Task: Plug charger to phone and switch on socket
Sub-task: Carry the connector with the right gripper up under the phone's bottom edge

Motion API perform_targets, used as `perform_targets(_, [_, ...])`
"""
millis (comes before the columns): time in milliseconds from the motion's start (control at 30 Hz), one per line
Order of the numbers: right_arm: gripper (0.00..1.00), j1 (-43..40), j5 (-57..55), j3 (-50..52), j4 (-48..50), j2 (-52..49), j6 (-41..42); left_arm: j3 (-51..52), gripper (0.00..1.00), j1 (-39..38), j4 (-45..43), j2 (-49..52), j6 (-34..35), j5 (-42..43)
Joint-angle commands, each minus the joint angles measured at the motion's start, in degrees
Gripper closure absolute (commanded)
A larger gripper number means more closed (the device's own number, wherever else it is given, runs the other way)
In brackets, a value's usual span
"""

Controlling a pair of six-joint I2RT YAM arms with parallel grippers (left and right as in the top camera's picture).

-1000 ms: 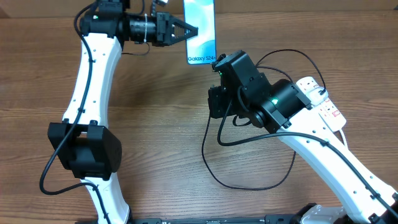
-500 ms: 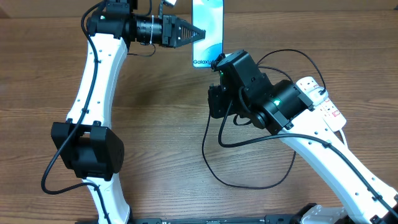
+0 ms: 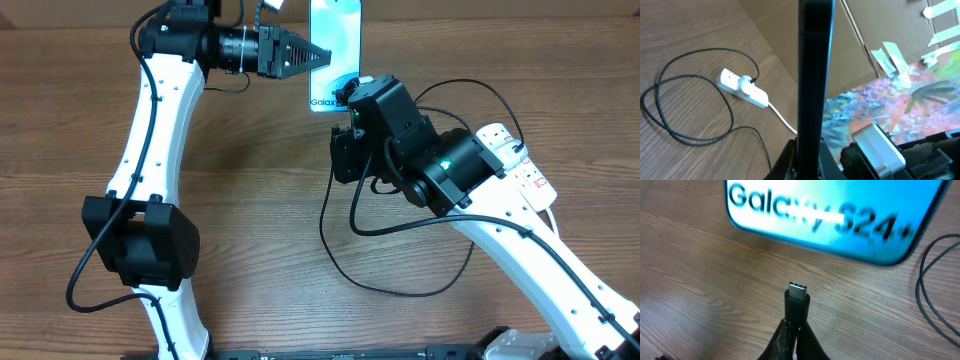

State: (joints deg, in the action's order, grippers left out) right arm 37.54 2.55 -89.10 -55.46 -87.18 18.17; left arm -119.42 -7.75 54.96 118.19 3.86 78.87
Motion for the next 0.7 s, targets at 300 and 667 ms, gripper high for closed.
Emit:
perform_targets(300, [0.96,0.2,-3.7,-1.4,0.3,1.6,-0.7,-1.3,0.96,-1.7,1.2,-1.2,-5.6,3.1])
perform_targets(667, [0.96,0.2,-5.5,-1.4,-0.3,1.6,-0.7,-1.3,0.96,-1.7,1.2,-1.2,-6.3,3.3])
